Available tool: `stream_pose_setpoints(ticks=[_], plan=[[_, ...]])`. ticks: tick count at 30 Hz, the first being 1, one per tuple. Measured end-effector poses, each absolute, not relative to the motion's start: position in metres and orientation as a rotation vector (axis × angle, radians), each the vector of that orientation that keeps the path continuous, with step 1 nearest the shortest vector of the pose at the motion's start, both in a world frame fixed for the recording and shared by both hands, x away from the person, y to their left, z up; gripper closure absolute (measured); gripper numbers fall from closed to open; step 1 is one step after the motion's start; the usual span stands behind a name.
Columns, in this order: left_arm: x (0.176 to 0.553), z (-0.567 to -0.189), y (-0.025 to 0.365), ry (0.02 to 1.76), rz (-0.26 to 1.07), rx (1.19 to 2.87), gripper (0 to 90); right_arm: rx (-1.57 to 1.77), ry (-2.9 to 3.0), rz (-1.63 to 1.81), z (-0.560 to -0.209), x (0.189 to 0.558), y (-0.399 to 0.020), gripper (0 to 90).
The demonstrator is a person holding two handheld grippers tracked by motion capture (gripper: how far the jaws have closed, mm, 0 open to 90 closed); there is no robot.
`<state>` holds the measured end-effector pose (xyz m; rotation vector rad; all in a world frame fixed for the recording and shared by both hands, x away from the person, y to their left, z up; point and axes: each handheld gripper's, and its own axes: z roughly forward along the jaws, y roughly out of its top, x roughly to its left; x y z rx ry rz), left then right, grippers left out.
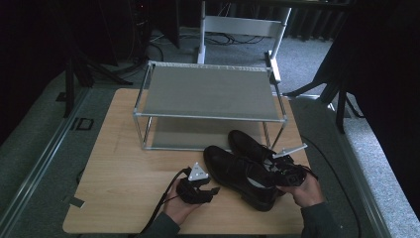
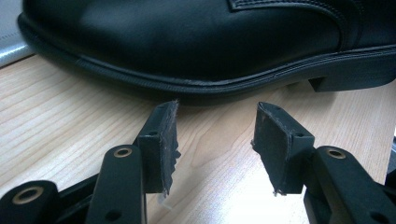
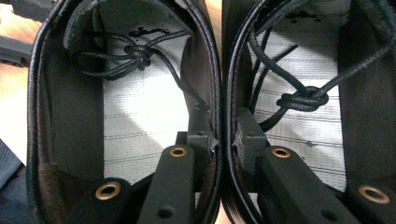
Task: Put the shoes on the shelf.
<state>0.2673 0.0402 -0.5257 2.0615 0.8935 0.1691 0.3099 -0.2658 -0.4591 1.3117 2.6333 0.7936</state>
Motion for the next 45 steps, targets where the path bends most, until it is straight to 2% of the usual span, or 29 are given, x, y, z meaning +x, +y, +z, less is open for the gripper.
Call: stream_pose_setpoints(ticks=[45], plan=[[0.277,-0.519,0.047,0.942,0.219,2.023,49.7,1.322,2.528,0.902,-0.449,0.354,-0.210,79.9]])
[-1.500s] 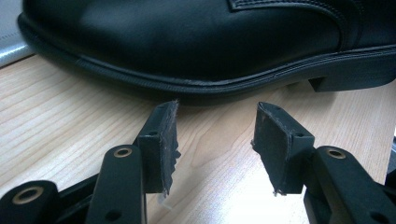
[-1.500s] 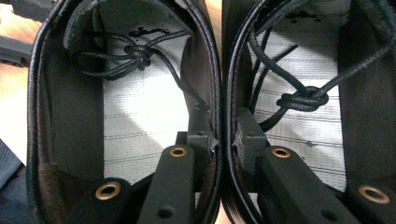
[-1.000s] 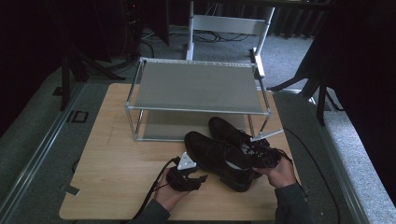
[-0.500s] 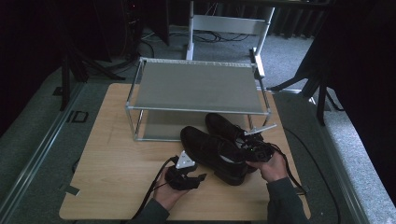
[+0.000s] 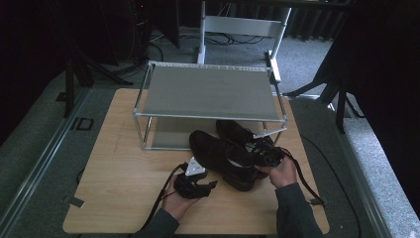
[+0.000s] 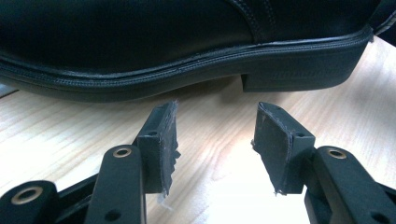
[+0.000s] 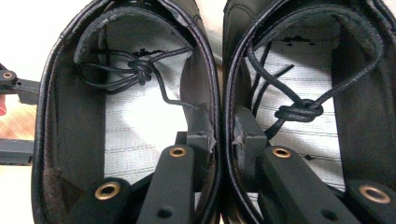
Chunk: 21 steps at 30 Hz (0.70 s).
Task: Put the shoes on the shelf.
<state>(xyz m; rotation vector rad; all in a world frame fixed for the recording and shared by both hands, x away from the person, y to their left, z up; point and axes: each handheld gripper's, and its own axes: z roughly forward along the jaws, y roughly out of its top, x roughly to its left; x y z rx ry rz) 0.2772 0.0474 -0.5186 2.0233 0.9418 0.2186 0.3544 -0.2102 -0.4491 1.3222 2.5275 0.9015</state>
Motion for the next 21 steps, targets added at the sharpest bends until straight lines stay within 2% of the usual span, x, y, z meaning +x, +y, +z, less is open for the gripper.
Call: stream_pose_setpoints(ticks=[21], plan=[[0.288,-0.515,0.049,0.968,0.247,2.015,49.3,1.364,2.476,0.912,-0.457,0.370,-0.200,79.8]])
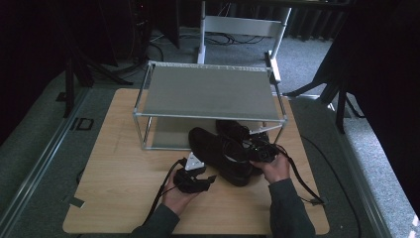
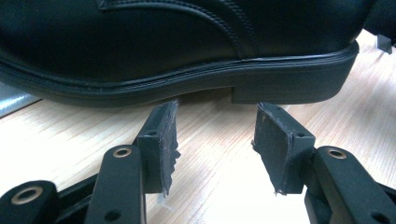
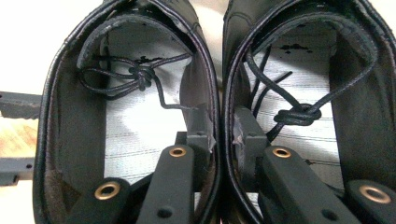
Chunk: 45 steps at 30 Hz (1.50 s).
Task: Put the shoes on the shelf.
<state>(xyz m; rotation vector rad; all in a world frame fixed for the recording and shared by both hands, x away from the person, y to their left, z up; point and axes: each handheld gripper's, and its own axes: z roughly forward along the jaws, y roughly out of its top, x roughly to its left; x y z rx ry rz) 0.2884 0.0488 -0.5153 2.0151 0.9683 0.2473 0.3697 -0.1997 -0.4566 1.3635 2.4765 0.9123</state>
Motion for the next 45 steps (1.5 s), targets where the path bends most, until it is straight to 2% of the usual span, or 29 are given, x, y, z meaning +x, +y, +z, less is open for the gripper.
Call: stream_pose_setpoints(ticks=[20,37,45], plan=[[0.300,-0.511,0.054,1.019,0.289,1.991,49.2,1.399,2.412,0.941,-0.453,0.375,-0.181,79.7],[0.314,-0.510,0.040,1.025,0.328,1.985,49.0,1.522,2.245,1.007,-0.462,0.391,-0.174,79.7],[0.319,-0.508,0.035,1.019,0.347,1.981,48.4,1.505,2.185,0.935,-0.468,0.395,-0.160,79.6]])
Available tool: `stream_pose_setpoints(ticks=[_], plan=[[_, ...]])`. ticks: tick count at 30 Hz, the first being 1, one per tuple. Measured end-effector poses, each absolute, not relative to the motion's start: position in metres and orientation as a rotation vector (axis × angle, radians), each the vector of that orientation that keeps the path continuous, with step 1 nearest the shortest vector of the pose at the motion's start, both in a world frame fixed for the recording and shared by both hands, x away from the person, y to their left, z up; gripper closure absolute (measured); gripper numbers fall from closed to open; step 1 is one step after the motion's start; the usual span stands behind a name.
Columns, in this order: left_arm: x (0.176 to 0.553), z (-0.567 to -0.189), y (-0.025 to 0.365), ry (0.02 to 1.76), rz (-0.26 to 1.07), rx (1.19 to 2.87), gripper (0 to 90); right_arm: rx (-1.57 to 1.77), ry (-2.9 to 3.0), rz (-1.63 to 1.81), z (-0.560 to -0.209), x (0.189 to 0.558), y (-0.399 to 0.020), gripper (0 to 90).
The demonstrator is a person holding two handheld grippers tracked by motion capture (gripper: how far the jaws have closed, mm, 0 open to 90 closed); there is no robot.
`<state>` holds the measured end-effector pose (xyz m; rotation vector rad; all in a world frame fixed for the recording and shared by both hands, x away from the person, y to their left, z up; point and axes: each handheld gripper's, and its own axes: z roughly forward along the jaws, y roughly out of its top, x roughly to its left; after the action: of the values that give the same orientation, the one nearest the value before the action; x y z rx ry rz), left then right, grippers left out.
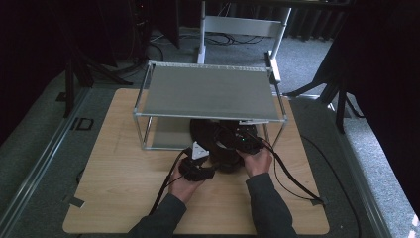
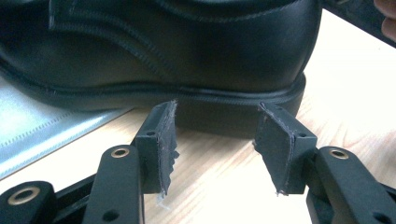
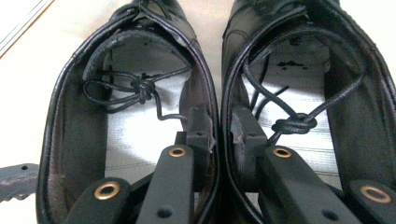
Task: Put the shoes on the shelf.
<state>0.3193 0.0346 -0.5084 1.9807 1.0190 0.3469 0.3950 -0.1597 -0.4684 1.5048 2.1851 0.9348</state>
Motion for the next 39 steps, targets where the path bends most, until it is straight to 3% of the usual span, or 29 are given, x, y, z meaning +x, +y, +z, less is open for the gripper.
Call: stream_pose_setpoints(ticks=[18,39], plan=[[0.348,-0.513,0.027,1.034,0.320,1.996,55.1,1.529,2.009,0.970,-0.477,0.398,-0.151,80.0],[0.381,-0.524,0.029,1.083,0.464,1.966,65.9,1.539,1.701,1.021,-0.494,0.409,-0.132,80.0]])
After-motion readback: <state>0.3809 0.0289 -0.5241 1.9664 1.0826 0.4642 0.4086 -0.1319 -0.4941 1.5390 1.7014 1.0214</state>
